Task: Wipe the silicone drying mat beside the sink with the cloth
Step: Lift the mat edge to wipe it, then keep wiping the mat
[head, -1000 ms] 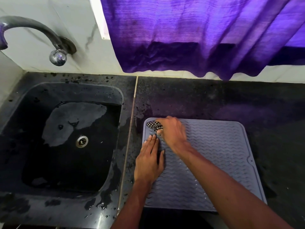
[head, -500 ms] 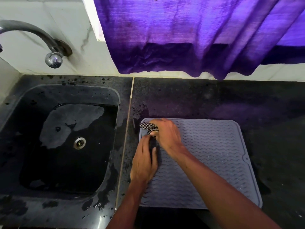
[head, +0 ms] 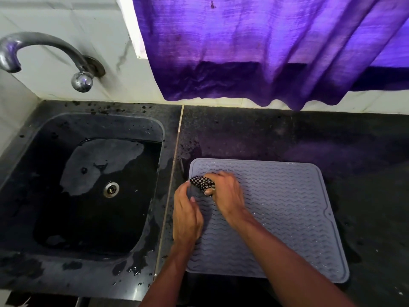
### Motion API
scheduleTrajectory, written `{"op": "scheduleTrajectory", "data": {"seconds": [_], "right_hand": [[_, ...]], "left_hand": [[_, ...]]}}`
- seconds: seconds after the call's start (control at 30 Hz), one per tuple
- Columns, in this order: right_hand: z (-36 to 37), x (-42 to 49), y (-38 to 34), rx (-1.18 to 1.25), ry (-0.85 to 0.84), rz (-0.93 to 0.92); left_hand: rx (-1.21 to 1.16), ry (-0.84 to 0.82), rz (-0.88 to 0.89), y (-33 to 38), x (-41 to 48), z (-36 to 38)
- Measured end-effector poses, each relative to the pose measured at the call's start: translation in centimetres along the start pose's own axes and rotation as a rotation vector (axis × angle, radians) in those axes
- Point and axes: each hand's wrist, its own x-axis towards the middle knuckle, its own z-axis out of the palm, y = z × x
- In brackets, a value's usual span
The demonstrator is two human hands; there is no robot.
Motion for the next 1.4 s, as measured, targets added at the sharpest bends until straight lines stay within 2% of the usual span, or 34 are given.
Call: {"op": "scheduleTrajectory", "data": {"seconds": [0.13,0.3,0.47,0.67,0.9,1.1,1.4], "right_hand": [[0.0,-1.3,-0.1,0.045,0.023,-0.032],[1.0,-2.9,-0.2,0.047,0.006,-0.022],[0.9,-2.5,-0.6,-0.003,-0.017,-0.044],[1.1,-4.9,-1.2,0.091,0.0,-0.046],[2.9,-7.4,-1.3,0.048,0.0,-0.034],[1.9,-7.3,-1.7,0.077,-0.014,-0.041],[3.5,-10.7,-1.4,0.015,-0.051,-0.165]], "left_hand": [[0.03,0.11,-0.085,0.5,-0.8,-1.2],[0.086,0.036,-0.157,-0.3,-2.3,-2.2],[0.249,0.004,-0.021,-1.4,-2.0,-2.4],[0.235,0.014,0.018,-1.6,-1.3,-2.9],[0.221,-0.097,0.031,-2.1,0.3,-4.6],[0.005,-0.183,-0.216,-1.3,1.5,-5.7],[-0.015,-0.385,-0.276,-1.1,4.0,-6.3]]}}
